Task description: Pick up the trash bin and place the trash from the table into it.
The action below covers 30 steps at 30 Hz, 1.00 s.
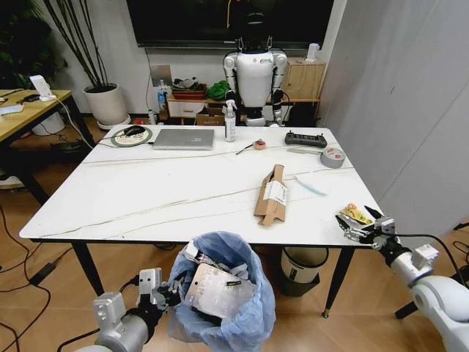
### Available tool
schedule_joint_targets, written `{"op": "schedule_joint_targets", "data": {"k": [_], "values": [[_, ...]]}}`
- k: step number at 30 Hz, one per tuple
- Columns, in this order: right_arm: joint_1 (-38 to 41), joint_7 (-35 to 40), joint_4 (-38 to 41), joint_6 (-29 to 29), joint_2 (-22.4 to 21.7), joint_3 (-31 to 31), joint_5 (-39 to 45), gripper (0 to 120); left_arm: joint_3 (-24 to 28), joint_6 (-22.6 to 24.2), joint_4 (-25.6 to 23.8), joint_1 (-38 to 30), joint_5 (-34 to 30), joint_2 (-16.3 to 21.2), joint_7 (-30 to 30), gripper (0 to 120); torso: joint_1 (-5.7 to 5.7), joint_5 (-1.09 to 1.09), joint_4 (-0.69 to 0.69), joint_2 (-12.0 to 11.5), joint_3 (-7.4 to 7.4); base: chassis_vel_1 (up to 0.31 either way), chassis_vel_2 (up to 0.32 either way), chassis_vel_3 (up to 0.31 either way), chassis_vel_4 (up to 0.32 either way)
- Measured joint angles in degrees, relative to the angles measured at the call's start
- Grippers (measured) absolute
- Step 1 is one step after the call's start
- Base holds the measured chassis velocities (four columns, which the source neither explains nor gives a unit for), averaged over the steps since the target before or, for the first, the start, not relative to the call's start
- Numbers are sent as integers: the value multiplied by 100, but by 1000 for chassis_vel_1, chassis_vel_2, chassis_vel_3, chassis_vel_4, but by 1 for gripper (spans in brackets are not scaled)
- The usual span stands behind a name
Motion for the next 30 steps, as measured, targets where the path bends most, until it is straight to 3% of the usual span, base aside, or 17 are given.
{"op": "schedule_joint_targets", "data": {"k": [17,20,26,30], "values": [[764,-371,-932,-24,-196,-658,320,100,-17,0,79,-77,-72,-122,-19,0,-1,-1,-1,0,-1,0,0,0,0],[857,-480,-1032,-44,-199,-723,413,96,-22,0,85,-91,-96,-119,-29,0,-1,0,0,0,-1,0,0,0,0],[938,-594,-1184,-68,-170,-761,490,70,-24,0,141,-128,-123,-124,-40,0,-1,-1,-1,0,-1,0,0,0,0],[936,-626,-1195,-68,-151,-761,490,60,-21,0,156,-159,-139,-124,-41,0,-1,-1,0,0,-1,0,0,0,0]]}}
